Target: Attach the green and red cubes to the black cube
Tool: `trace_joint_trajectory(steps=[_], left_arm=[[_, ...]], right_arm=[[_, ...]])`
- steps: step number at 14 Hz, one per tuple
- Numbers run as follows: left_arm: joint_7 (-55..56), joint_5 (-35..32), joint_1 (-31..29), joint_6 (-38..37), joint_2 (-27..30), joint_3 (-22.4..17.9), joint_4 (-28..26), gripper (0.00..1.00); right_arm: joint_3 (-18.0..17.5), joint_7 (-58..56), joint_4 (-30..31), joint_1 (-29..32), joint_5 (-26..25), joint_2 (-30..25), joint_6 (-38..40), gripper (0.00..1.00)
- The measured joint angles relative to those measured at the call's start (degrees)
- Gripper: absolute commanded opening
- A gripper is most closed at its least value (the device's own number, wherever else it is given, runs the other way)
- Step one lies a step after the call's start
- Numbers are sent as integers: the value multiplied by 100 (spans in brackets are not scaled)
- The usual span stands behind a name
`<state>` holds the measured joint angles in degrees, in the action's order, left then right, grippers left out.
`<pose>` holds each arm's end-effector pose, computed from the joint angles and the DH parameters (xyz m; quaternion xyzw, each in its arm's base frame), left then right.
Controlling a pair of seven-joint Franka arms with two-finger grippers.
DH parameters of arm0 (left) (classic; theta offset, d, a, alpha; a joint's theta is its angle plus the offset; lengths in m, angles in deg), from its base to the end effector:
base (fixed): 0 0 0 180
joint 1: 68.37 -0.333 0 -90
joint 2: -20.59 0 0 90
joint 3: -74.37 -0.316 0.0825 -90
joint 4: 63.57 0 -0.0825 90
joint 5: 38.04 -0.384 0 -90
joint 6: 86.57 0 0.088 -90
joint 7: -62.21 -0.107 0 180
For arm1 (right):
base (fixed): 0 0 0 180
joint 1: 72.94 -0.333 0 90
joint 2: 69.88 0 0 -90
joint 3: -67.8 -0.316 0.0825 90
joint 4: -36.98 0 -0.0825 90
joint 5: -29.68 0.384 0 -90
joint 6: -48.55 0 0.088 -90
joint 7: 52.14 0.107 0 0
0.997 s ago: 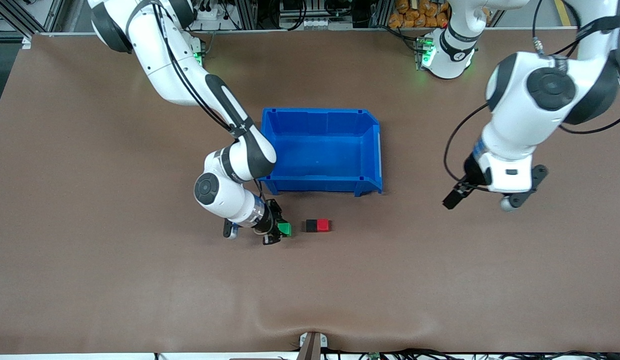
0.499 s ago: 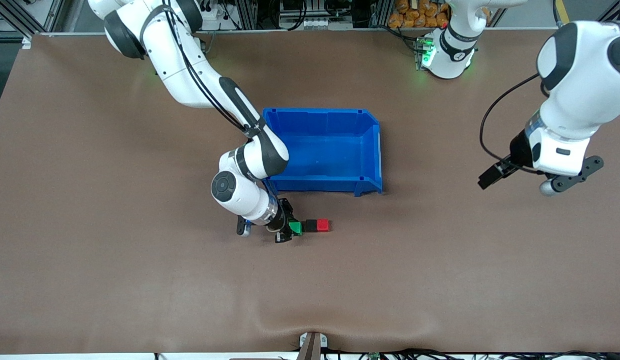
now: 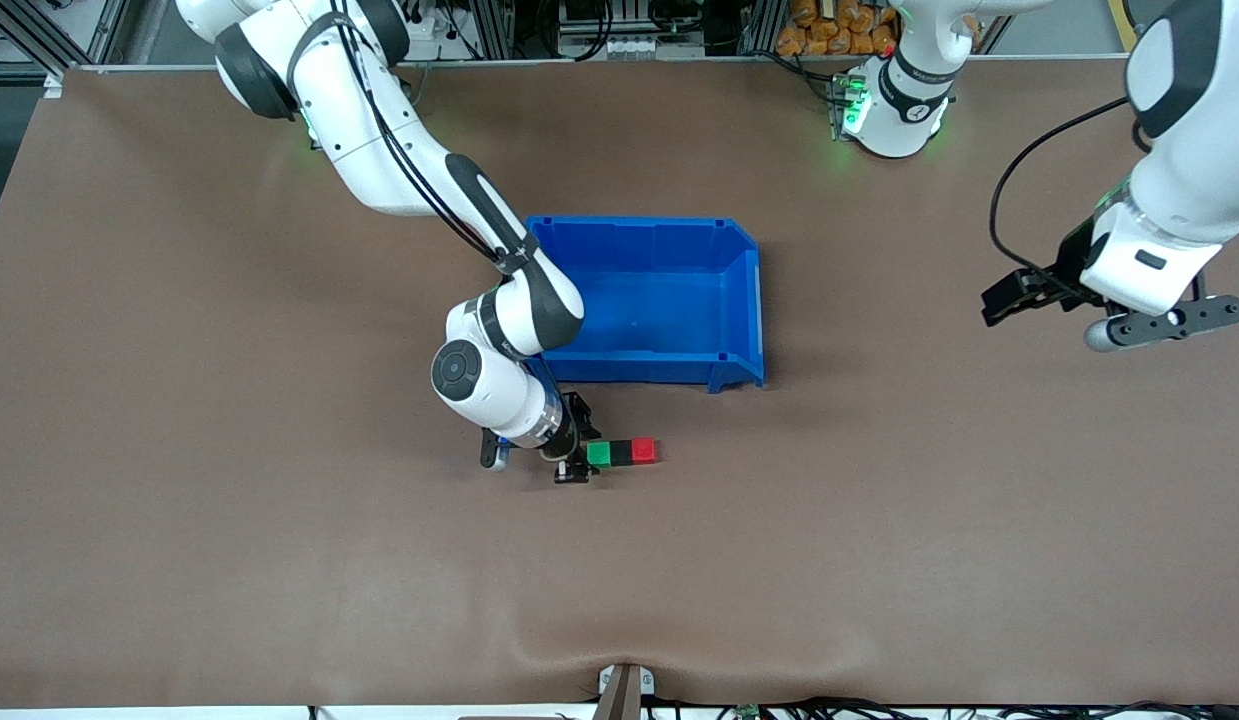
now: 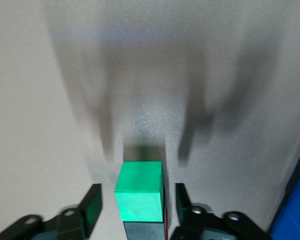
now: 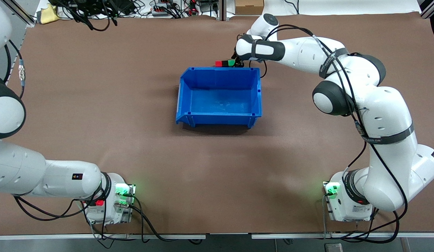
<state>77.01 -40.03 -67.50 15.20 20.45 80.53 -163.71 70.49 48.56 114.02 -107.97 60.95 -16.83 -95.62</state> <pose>0.5627 -0.0663 0.5568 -0.9977 -0.0644 -0.0160 0.0141 0.6396 0.4101 0.1902 -0.6902 0.6938 0.1048 0.1768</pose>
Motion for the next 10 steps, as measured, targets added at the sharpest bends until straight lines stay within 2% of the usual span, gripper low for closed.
trace_joint_trajectory(steps=[6, 10], left_arm=[[-1356, -13, -137, -1073, 8, -30, 680, 100], [-1990, -26, -242, -1517, 53, -35, 886, 100]], right_arm=[[173, -260, -122, 44, -9, -5, -25, 100], [246, -722, -268, 370, -9, -36, -22, 100]])
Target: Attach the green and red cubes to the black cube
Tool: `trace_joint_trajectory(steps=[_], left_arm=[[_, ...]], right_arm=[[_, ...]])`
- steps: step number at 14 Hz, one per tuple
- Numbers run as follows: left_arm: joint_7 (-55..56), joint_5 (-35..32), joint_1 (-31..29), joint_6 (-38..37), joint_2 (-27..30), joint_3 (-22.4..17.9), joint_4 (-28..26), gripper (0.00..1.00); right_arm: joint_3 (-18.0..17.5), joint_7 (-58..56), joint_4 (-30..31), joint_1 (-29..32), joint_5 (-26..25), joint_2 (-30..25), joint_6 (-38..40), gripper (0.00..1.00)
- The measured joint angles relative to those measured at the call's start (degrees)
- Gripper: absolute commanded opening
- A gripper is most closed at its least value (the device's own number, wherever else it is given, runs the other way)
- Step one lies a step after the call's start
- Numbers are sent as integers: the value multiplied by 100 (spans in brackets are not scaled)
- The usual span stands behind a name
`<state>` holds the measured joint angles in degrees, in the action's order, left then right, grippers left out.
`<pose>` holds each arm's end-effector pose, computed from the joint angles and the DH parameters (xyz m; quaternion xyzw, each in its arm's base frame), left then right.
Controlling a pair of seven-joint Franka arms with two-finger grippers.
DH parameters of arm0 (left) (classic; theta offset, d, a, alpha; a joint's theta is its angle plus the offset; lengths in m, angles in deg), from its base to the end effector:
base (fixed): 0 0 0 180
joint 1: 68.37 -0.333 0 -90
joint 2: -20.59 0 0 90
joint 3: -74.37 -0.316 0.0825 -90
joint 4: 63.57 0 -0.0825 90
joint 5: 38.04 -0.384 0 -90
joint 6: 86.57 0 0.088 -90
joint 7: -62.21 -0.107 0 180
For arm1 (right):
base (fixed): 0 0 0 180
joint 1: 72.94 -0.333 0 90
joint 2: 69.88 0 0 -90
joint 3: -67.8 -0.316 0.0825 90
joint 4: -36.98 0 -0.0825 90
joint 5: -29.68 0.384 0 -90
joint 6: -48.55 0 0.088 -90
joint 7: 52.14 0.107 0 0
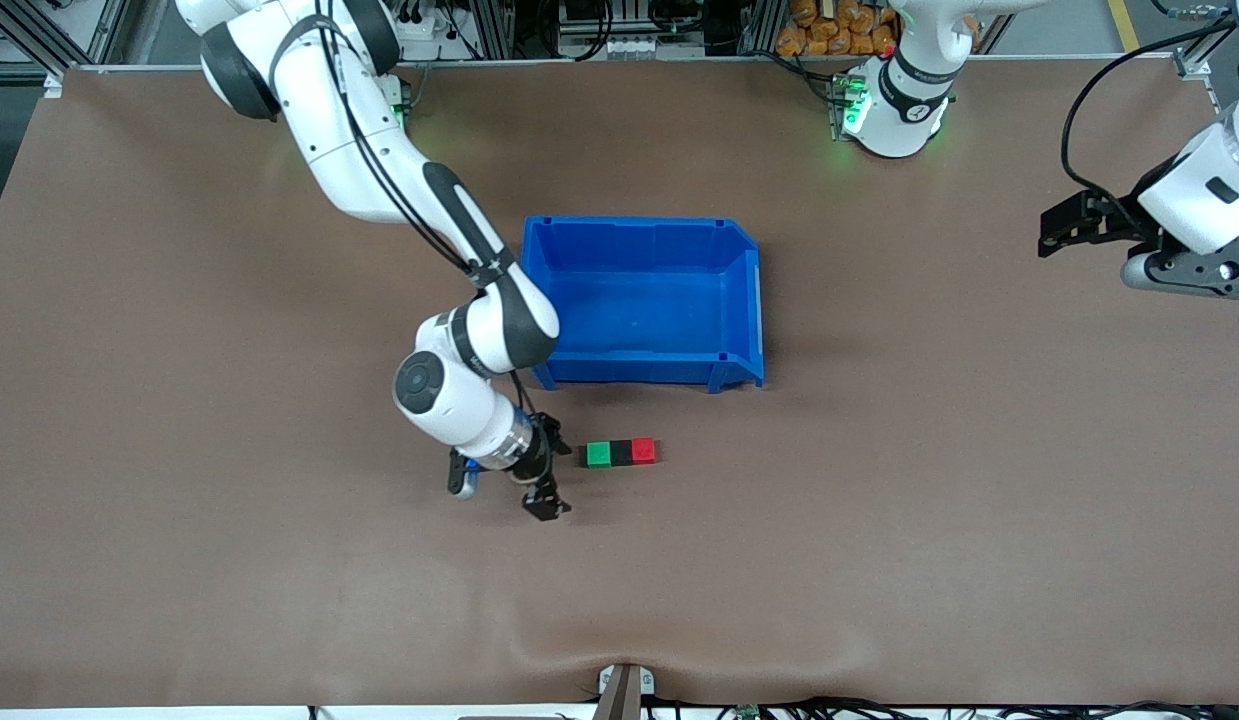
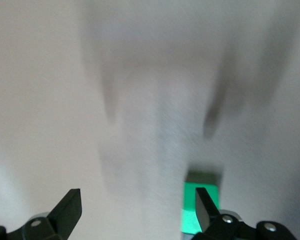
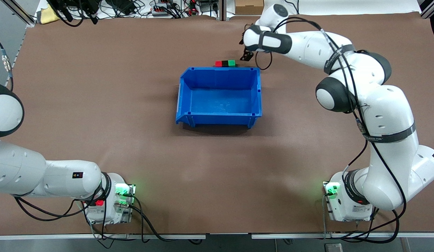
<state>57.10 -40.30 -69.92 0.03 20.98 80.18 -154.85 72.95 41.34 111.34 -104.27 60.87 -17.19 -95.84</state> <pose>0.5442 -0.0363 0.6129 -0.9958 0.0812 0.0376 0.0198 0.6872 0.3538 0.2186 -0.7060 0.6742 0.0598 0.2084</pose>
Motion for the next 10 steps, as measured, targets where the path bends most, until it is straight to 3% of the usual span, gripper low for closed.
trace_joint_trajectory(steps=[6, 10], left_arm=[[18, 0, -55, -25, 74, 80, 135, 100], [236, 0, -55, -25, -7, 89, 135, 100]], right_arm=[[2, -505, -66, 358, 0, -29, 18, 100], [24, -1184, -105, 627, -20, -82, 591, 100]])
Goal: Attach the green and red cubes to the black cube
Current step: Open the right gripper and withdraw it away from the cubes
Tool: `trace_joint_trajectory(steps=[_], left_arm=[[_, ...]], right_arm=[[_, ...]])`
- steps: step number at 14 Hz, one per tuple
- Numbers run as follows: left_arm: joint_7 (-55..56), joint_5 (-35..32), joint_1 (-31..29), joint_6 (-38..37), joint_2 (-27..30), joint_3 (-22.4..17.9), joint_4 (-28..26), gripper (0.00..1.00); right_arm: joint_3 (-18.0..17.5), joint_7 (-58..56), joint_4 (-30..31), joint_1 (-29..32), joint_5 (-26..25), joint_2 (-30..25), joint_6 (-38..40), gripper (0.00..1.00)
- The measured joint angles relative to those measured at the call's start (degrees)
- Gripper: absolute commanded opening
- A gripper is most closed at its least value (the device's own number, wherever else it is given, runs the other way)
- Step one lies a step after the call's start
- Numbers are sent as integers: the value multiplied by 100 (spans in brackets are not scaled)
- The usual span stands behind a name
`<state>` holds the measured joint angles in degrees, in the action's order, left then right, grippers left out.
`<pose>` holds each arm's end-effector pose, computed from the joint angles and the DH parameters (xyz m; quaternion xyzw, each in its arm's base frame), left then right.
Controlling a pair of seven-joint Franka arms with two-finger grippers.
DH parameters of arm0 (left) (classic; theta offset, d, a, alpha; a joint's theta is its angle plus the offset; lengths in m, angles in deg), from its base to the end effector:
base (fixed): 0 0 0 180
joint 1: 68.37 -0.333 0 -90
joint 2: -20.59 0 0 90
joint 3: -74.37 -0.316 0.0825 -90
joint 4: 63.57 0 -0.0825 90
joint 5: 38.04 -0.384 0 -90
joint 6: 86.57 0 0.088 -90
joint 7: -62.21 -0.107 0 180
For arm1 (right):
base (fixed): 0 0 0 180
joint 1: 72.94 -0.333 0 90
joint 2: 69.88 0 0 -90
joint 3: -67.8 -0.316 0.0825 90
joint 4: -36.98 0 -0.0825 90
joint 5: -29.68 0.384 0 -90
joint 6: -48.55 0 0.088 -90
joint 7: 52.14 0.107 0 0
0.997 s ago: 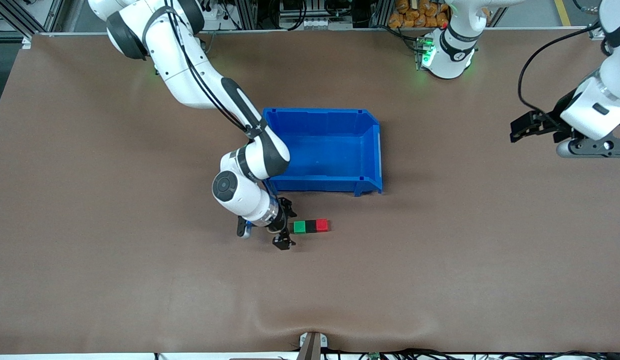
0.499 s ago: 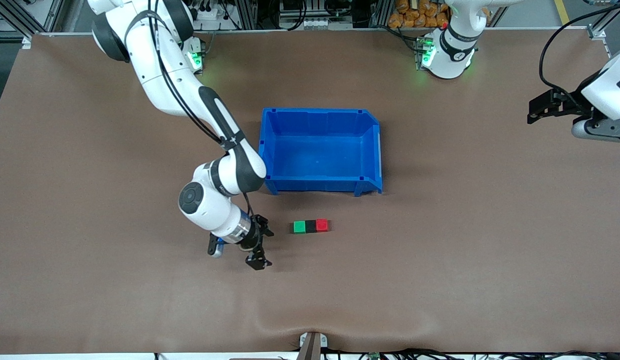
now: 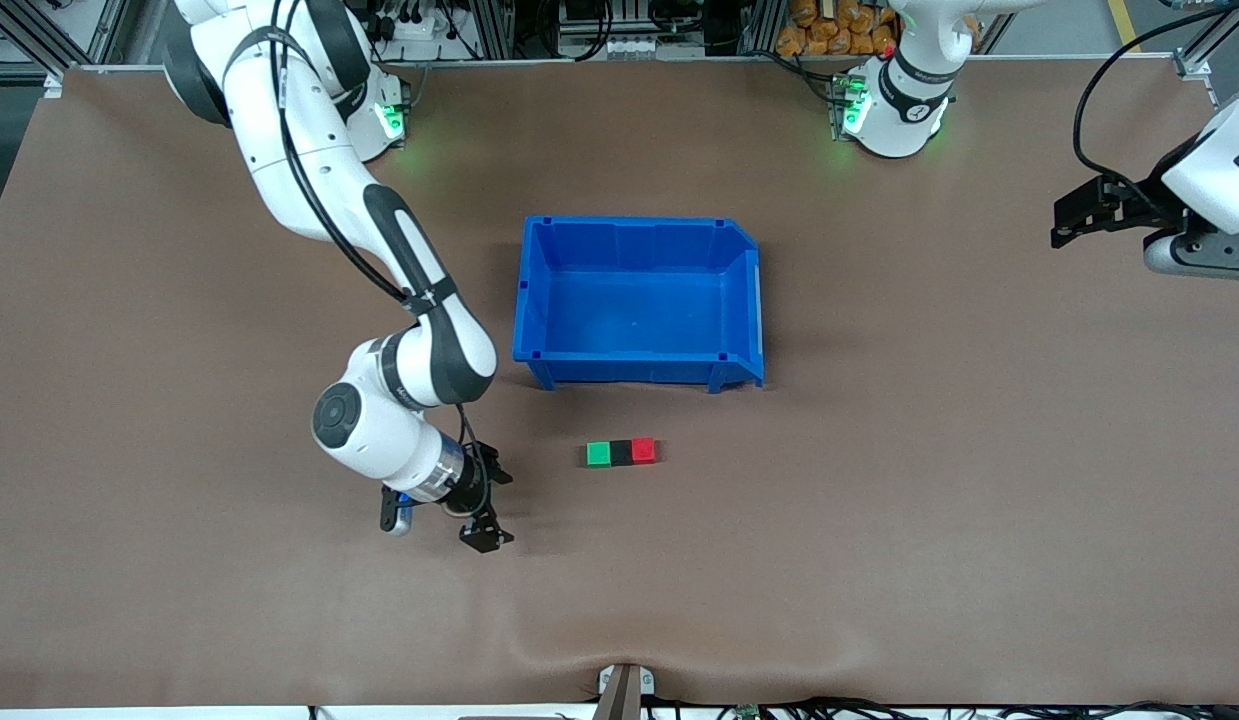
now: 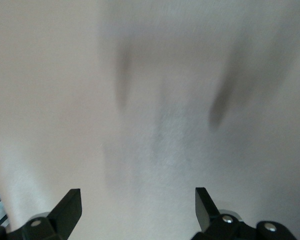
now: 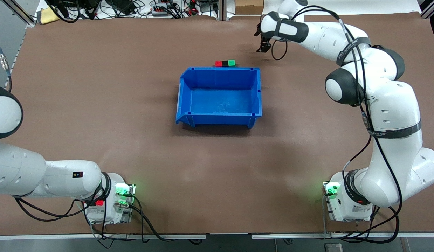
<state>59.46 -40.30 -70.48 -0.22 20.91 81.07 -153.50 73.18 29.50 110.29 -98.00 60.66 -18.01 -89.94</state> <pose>0.5445 -0.0395 0.6228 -0.9974 0.0633 0.0281 0.0205 0.7189 0.2810 0.2279 -0.7483 0.6317 0.0546 0.1950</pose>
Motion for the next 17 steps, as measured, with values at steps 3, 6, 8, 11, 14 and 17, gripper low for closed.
trace_joint_trajectory(steps=[3, 6, 8, 11, 14, 17], left_arm=[[42, 0, -20, 82, -145, -14, 5, 100], [42, 0, -46, 160, -174, -25, 27, 100], [43, 0, -48, 170, -174, -27, 53, 100], [45, 0, -55, 173, -176, -48, 63, 100], [45, 0, -73, 169, -172, -101, 101, 100], [45, 0, -79, 158, -161, -108, 120, 100]], right_arm=[[16, -462, -149, 264, -327, -124, 696, 100], [30, -1000, -358, 560, -608, -267, 1513, 100], [37, -1558, -473, 800, -668, -397, 2069, 100], [41, -2244, -527, 1126, -686, -654, 2697, 100], [48, -2939, -537, 1429, -715, -954, 3335, 100], [47, -3658, -565, 1743, -964, -1349, 3875, 100]])
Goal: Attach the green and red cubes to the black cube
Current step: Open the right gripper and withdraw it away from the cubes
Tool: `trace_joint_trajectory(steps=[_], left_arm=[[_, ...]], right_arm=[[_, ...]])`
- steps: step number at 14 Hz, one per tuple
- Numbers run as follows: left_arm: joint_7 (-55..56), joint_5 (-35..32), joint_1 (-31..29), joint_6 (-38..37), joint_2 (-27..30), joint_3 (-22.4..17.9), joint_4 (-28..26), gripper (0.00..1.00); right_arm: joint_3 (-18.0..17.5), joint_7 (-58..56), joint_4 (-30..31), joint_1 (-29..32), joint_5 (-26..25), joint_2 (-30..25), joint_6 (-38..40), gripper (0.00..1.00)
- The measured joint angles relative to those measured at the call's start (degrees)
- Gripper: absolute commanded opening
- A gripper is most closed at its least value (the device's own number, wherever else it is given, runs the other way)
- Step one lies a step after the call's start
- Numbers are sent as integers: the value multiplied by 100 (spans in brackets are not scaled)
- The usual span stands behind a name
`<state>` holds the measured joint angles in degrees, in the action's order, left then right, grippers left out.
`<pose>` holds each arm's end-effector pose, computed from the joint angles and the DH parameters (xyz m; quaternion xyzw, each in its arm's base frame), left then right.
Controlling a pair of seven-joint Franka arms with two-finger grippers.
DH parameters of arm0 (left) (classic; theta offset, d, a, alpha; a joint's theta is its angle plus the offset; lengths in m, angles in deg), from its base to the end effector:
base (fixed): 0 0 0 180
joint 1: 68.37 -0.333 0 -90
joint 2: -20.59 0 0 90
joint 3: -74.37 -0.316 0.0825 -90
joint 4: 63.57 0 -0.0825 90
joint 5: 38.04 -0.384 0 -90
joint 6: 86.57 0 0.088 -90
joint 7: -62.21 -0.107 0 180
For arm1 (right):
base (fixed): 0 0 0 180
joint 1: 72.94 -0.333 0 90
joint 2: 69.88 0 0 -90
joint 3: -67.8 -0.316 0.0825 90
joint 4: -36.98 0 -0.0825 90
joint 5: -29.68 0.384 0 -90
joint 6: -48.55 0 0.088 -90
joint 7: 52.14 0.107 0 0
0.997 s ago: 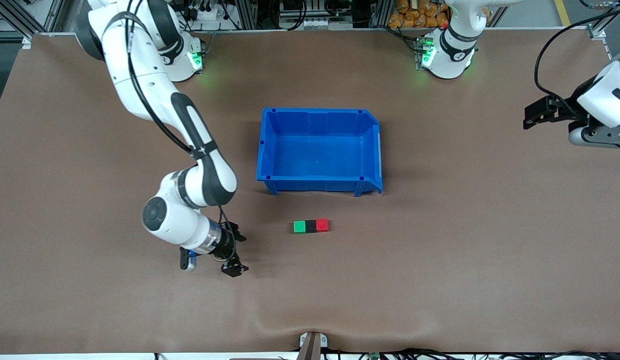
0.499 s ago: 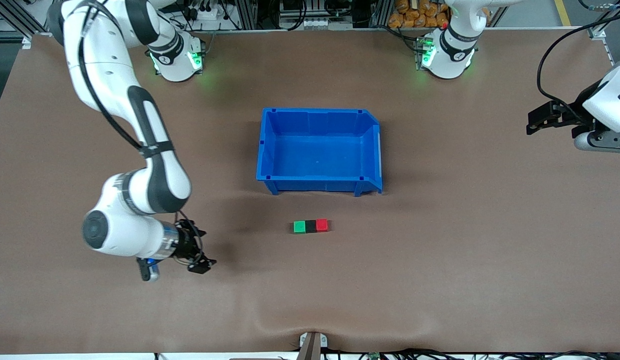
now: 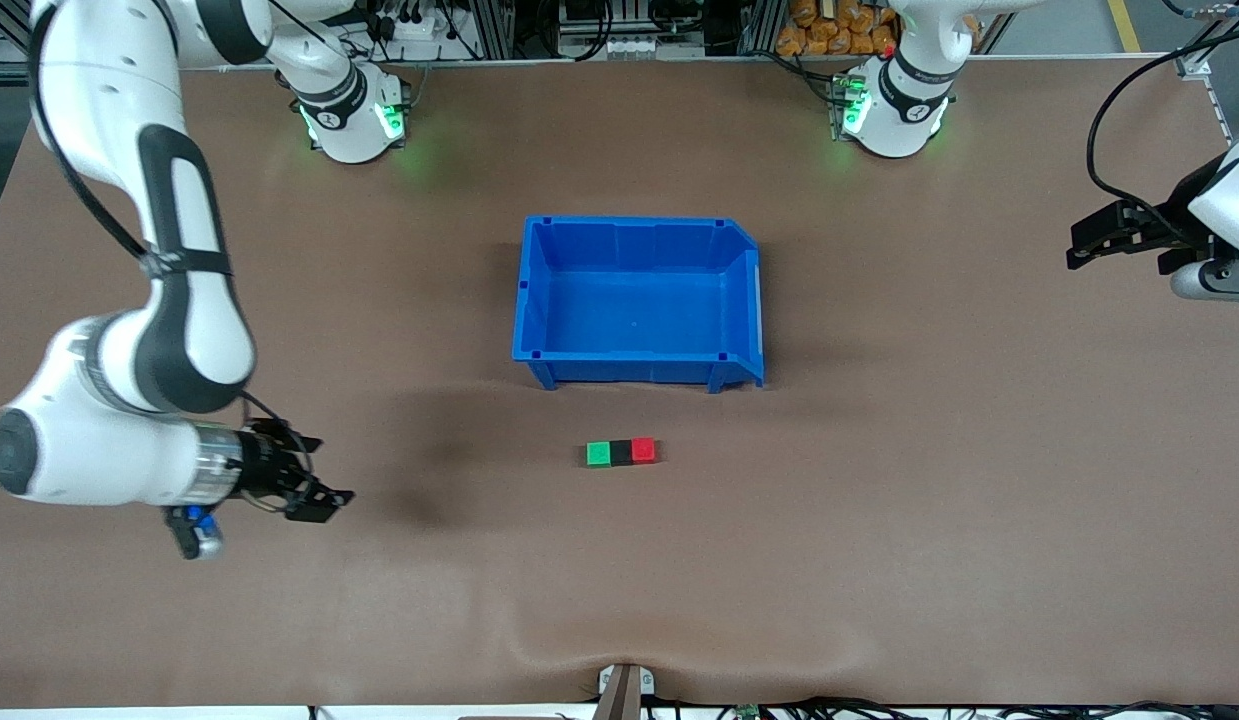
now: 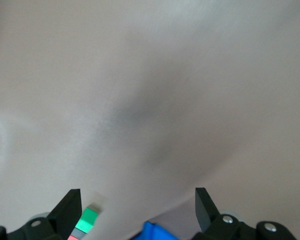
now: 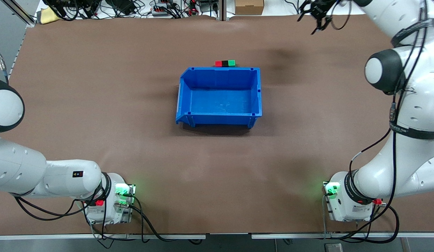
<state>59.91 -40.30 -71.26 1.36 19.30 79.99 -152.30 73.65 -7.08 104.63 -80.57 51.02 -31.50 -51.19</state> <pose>0.5572 -0.0216 0.6194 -0.9987 0.0435 0.0181 0.0187 0.7271 0.0754 0.3924 -0.9056 0.3936 0.1078 0.1155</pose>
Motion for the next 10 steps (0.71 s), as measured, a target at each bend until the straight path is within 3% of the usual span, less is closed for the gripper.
trace_joint_trajectory(steps=[3, 8, 10], left_arm=[[0, 0, 11, 0, 1, 50, 5, 100], [5, 27, -136, -3, -44, -8, 3, 100], [5, 374, -360, 0, -76, -20, 2, 100]], right_arm=[[-3, -570, -6, 208, -384, -479, 687, 100], [-3, -1357, -7, 517, -471, -1029, 1625, 100], [-4, -1764, -7, 635, -605, -1252, 1933, 100]])
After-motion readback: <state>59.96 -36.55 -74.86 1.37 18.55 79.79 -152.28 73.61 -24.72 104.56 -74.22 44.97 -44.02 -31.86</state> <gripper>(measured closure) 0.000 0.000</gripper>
